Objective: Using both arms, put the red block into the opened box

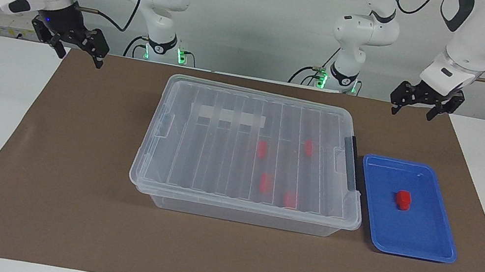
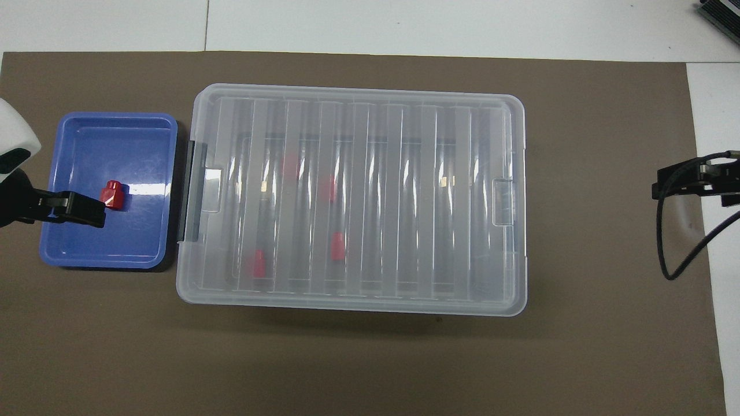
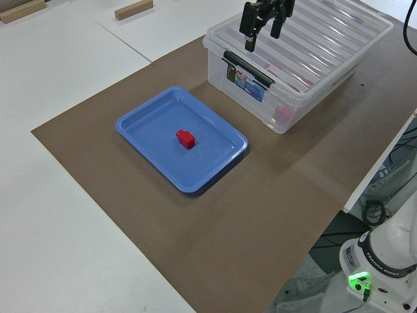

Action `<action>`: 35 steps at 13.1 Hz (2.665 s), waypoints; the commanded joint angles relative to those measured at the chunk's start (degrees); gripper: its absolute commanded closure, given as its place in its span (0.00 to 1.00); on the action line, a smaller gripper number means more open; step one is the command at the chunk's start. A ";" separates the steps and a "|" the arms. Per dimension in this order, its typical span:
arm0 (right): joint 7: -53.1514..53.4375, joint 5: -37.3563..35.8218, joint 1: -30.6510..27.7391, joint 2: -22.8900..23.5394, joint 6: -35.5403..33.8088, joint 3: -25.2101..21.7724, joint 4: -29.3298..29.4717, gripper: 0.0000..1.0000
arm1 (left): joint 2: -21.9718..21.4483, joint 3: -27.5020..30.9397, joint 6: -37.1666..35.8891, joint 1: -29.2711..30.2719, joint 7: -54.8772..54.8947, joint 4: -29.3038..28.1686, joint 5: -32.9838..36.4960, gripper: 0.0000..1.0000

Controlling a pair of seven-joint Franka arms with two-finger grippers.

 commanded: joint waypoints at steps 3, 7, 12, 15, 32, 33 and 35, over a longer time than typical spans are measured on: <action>-1.37 1.06 -0.53 -1.19 -0.12 0.33 -1.07 0.00 | -0.77 0.04 0.23 0.14 -0.50 -0.56 0.73 0.00; -1.28 1.06 -0.80 -1.19 -0.39 0.33 -1.07 0.00 | -0.77 0.04 0.23 0.14 -0.59 -0.56 0.73 0.00; 0.30 1.06 1.66 -2.25 5.66 0.42 -5.28 0.06 | -0.77 0.04 0.23 0.14 -0.59 -0.56 0.73 0.00; 1.44 1.06 4.02 -2.42 11.89 0.60 -10.89 0.07 | -0.77 0.04 0.23 0.14 -0.59 -0.56 0.73 0.00; 13.41 1.06 13.19 -4.62 28.00 0.68 -30.25 0.10 | -0.77 -0.05 0.84 0.05 -0.85 -0.56 0.47 0.00; 12.35 1.06 12.66 -4.71 28.00 0.68 -30.34 0.11 | -0.68 0.04 1.54 0.14 -0.76 -0.56 0.29 0.00; 10.77 1.06 11.17 -4.71 27.74 0.68 -30.43 0.11 | -0.68 0.04 2.16 0.14 -0.76 -0.65 -0.06 0.00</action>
